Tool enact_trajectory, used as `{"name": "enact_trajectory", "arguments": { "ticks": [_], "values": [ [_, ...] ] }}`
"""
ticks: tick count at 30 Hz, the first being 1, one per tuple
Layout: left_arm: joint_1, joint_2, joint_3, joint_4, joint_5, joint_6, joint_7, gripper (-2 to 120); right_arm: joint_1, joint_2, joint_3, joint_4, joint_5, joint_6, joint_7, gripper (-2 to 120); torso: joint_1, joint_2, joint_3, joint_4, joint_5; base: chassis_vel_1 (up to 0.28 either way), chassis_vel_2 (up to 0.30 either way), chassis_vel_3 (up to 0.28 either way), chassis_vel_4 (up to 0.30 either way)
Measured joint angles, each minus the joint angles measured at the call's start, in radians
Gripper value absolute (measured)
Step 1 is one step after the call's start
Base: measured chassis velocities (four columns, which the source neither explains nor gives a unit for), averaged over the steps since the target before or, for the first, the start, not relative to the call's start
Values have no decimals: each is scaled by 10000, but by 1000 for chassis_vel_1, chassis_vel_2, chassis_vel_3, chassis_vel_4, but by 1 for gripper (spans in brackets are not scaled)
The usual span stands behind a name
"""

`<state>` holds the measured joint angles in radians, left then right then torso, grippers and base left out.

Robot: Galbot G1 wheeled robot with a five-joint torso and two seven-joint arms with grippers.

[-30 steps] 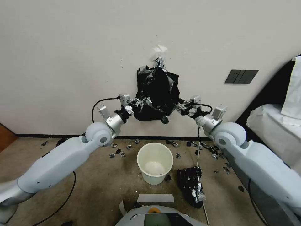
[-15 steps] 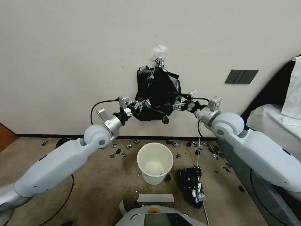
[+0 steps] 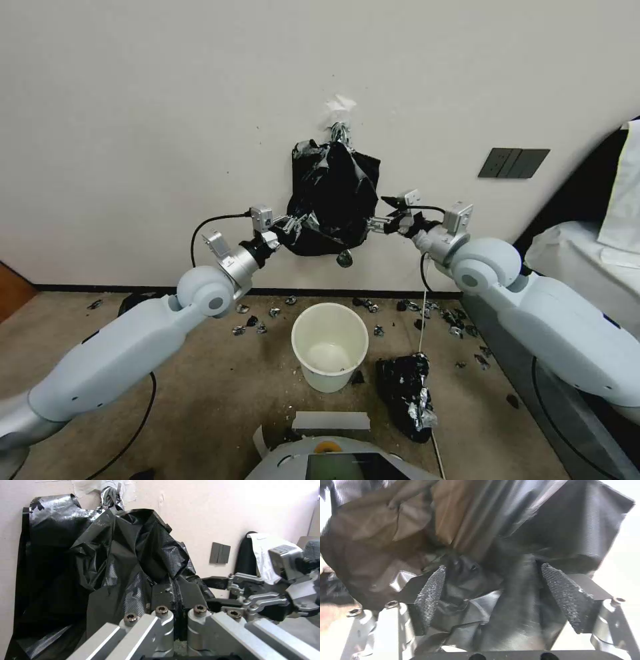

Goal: Place a trash bag onto the trash bin.

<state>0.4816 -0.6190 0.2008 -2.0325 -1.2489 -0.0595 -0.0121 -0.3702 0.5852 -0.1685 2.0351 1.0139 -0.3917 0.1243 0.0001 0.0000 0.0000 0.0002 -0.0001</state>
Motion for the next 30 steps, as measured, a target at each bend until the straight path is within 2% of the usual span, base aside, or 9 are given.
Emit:
{"name": "enact_trajectory", "arguments": {
  "ticks": [2, 4, 7, 10, 11, 16, 18, 23, 30],
  "values": [
    [4, -4, 0, -4, 1, 0, 0, 0, 161, 15, -190, -79, -7, -6, 11, 73, 0, 1, 0, -1, 0, 0, 0, 0, 0],
    [6, -26, 0, -17, 5, 0, 9, 0, 702, 69, -838, -391, -14, -47, 31, 71, 0, 1, 0, -1, 1, 0, 0, 0, 0],
    [6, -41, -1, -17, 7, 0, 11, 0, 871, 84, -1038, -482, -14, -79, 30, 70, 0, 0, 0, -1, 1, 0, 0, 0, 0],
    [17, -94, -1, -16, 20, 0, 24, 0, 1196, 100, -1407, -662, -9, -256, 26, 53, 0, 0, 0, -3, 1, 0, 0, 0, 0],
    [17, -94, -1, -16, 20, 0, 24, 0, 1196, 100, -1407, -662, -9, -256, 26, 53, 0, 0, 0, -3, 1, 0, 0, 0, 0],
    [16, -148, 10, -5, 28, 0, 36, 0, 1376, 154, -1692, -906, -55, -283, 11, 39, 0, 0, 0, -4, 1, 0, 0, 0, 0],
    [13, -166, 30, 14, 37, 0, 44, 0, 1423, 250, -1739, -1096, -86, -276, 24, 26, 0, 0, 0, -2, 2, 0, 0, 0, 0],
    [24, -173, 40, 63, 57, -1, 70, 0, 1426, 282, -1773, -1193, -113, -251, 19, 11, 0, 0, 0, -3, 1, 0, 0, 0, 0],
    [-45, -219, 75, 133, 59, -2, 99, 0, 1568, 312, -2060, -1405, -267, 20, -59, 7, 0, 0, 0, -3, 2, 0, 0, 0, 0]
  ]
}}
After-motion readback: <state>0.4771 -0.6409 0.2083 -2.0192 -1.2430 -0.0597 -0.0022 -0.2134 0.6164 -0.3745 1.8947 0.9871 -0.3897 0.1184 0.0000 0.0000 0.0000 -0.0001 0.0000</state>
